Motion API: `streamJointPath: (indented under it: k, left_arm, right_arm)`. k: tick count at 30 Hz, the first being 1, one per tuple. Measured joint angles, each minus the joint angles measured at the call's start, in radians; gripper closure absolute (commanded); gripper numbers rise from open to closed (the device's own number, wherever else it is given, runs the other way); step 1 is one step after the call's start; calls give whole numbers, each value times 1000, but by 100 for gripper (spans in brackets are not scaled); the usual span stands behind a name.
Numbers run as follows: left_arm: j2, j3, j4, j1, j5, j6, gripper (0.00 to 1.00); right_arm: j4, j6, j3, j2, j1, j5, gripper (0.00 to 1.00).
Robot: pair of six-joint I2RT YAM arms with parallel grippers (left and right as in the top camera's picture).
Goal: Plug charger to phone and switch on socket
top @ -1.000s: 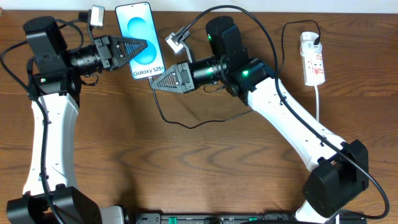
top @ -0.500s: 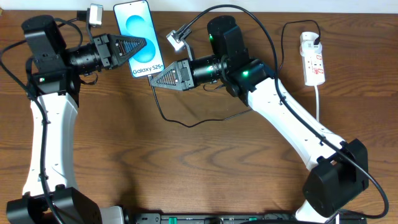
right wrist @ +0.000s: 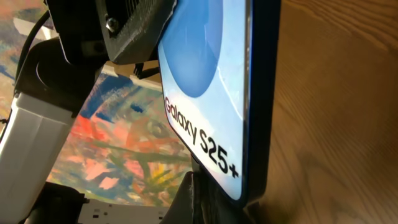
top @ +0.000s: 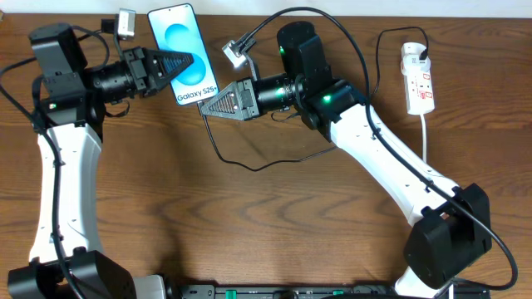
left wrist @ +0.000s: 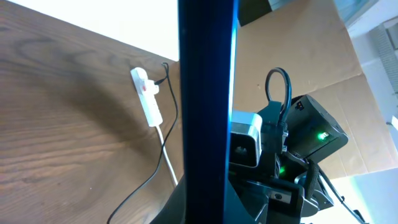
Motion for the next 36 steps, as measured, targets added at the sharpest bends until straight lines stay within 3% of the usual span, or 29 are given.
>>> streamJointPath:
  k: [29, 36]
  left_arm:
    - [0, 6, -20, 5, -12, 43, 93]
    - [0, 6, -37, 5, -14, 51, 93]
  right_arm:
    - [50, 45, -5, 13, -4, 3, 99]
    - [18, 47, -5, 13, -6, 12, 90]
